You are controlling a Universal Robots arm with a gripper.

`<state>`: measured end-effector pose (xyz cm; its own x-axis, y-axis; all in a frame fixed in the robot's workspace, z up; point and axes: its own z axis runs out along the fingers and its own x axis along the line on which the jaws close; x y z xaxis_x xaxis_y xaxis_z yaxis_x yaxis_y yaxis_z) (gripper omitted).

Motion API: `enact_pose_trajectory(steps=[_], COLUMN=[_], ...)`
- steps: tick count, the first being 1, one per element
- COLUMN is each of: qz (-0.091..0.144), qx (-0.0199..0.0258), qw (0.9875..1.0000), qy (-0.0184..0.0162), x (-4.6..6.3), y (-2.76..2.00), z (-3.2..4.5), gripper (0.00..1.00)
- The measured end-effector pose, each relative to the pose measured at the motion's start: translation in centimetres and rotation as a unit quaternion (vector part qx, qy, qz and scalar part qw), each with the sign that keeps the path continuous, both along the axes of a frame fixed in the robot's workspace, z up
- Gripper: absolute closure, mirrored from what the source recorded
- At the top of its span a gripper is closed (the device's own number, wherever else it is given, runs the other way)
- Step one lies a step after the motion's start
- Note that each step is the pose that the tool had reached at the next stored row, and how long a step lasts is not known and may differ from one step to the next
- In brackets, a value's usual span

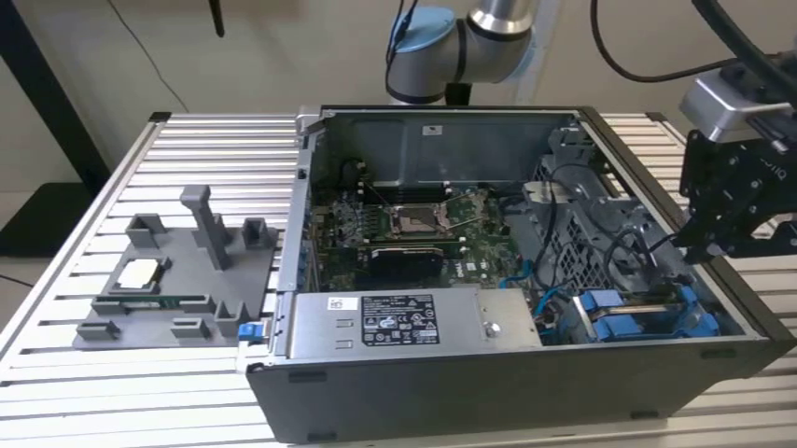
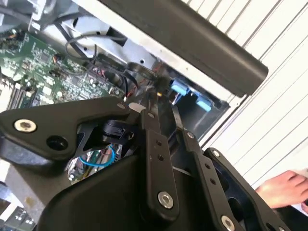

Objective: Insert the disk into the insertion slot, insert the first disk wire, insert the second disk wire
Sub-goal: 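Insert the first disk wire, then insert the second disk wire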

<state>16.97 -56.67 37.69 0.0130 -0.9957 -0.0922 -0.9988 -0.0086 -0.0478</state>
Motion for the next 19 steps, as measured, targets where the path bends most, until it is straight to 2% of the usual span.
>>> enact_pose_trajectory(steps=[3,6,12,14,15,19], qz=[0.0,0.0,-0.005,-0.008,-0.009,-0.009], qx=[0.0125,0.019,0.0212,0.0215,0.0215,0.0221], qw=[0.9999,0.9998,0.9998,0.9997,0.9997,0.9997], qy=[0.0,0.0,0.0003,0.0006,0.0008,0.0011], x=[0.4,0.63,0.68,0.68,0.68,0.68], y=[0.0,0.0,-0.23,-0.4,-0.5,-0.78], z=[0.0,-0.06,-0.19,-0.2,-0.19,-0.19], gripper=[0.73,0.73,0.73,0.75,0.82,0.82])
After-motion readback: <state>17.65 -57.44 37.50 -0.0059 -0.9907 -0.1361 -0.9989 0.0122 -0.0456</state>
